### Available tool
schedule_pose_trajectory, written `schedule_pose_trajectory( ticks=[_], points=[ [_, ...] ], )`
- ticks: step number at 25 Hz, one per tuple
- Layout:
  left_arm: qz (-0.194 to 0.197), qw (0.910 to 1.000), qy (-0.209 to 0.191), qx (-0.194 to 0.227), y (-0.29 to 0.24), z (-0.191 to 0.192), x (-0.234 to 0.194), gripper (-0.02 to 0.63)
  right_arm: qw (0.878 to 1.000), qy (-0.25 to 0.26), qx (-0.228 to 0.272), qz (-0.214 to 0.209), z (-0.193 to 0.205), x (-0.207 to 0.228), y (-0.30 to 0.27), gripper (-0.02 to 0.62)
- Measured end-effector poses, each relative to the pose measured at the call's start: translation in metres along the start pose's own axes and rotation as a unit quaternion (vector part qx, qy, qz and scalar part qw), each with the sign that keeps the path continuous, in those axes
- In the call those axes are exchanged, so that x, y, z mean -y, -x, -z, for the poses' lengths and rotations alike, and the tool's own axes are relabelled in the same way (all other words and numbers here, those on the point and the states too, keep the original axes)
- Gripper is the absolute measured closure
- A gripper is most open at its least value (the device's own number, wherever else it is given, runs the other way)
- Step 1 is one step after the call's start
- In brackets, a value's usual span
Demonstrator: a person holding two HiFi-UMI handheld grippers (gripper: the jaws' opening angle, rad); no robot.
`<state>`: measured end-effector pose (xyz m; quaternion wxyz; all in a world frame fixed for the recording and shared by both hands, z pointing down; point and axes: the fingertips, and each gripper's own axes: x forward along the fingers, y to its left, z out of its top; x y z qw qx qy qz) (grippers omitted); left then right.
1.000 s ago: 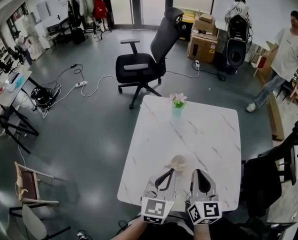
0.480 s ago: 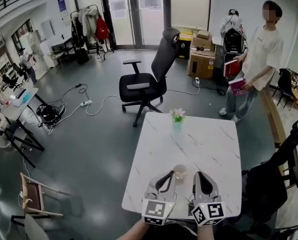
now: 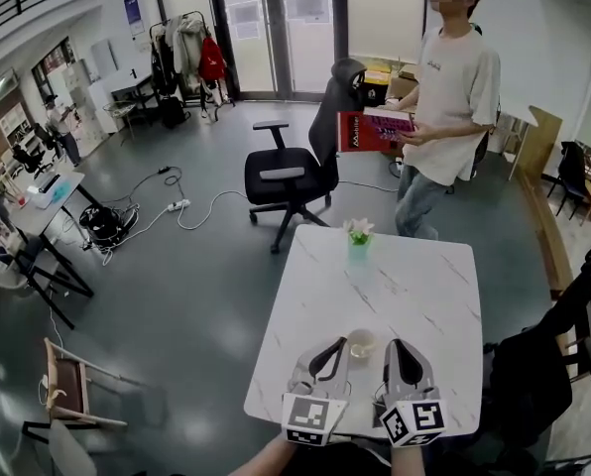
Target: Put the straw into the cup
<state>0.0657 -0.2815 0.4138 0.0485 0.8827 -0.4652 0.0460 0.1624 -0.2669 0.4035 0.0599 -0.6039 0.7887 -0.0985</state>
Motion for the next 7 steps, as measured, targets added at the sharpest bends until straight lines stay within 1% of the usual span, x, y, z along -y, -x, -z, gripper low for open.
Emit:
schedule_pose_trajectory(
  ticks=[7],
  points=[
    [-0.001, 1.0000, 0.001, -0.002, -0.0039, 0.0021, -0.0001, 0.604, 1.000, 0.002, -0.006, -0.008, 0.0034, -0.0019, -0.0042, 0.597]
  ],
)
